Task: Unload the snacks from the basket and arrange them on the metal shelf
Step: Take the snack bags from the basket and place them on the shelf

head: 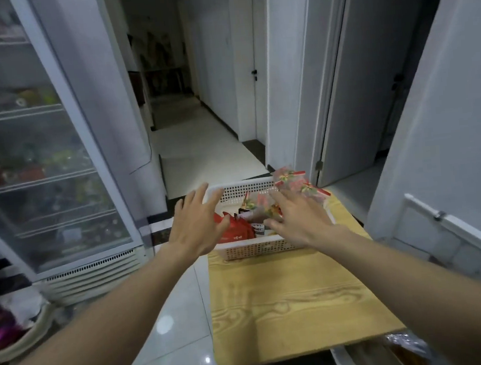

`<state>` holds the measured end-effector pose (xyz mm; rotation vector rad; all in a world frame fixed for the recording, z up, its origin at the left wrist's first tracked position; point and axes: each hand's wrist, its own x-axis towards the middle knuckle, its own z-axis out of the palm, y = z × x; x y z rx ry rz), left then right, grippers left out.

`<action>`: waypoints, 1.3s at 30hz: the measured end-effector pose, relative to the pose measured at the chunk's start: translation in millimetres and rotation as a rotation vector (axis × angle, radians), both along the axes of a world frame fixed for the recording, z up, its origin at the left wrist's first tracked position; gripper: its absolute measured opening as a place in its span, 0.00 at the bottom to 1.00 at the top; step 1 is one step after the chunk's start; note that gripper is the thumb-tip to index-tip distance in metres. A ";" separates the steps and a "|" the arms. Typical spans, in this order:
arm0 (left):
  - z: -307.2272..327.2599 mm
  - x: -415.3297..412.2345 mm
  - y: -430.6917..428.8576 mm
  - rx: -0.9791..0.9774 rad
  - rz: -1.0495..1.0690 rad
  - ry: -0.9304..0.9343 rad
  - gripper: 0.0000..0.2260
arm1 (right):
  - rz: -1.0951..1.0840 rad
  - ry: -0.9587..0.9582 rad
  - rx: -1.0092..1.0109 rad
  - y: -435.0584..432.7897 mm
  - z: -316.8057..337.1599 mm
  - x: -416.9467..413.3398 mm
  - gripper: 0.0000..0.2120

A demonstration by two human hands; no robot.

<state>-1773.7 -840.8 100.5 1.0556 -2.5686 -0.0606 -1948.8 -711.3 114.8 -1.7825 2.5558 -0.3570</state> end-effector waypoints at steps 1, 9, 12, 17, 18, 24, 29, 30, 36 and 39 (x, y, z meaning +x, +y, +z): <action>-5.7 -2.8 -9.7 0.016 0.003 -0.016 0.28 | 0.029 -0.015 0.010 -12.3 -4.9 -2.4 0.27; -65.6 -20.1 -103.9 0.144 -0.055 -0.166 0.25 | 0.169 -0.083 0.217 -114.6 -63.9 -16.6 0.18; -91.7 -28.2 -139.7 0.208 -0.093 -0.179 0.23 | 0.161 -0.112 0.294 -145.5 -87.0 -22.5 0.17; -126.7 -47.6 -192.0 0.282 -0.180 -0.196 0.22 | 0.074 -0.136 0.343 -183.2 -118.8 -36.2 0.20; -131.9 -51.5 -199.8 0.297 -0.193 -0.197 0.22 | 0.062 -0.120 0.354 -187.7 -123.6 -39.3 0.20; -161.5 -76.5 -230.3 0.400 -0.268 -0.168 0.21 | 0.097 -0.132 0.452 -212.4 -152.2 -57.1 0.18; -180.4 -96.7 -247.6 0.581 -0.271 -0.046 0.12 | 0.134 -0.214 0.498 -220.3 -160.9 -73.7 0.27; -183.7 -99.5 -250.5 0.627 -0.279 -0.023 0.10 | 0.136 -0.235 0.494 -221.9 -162.5 -77.3 0.28; -185.9 -106.5 -261.5 0.889 -0.329 0.150 0.10 | 0.133 -0.337 0.361 -228.2 -170.2 -91.7 0.23; -176.7 -104.5 -269.3 0.969 -0.307 0.264 0.10 | 0.072 -0.474 0.191 -231.7 -161.2 -95.4 0.20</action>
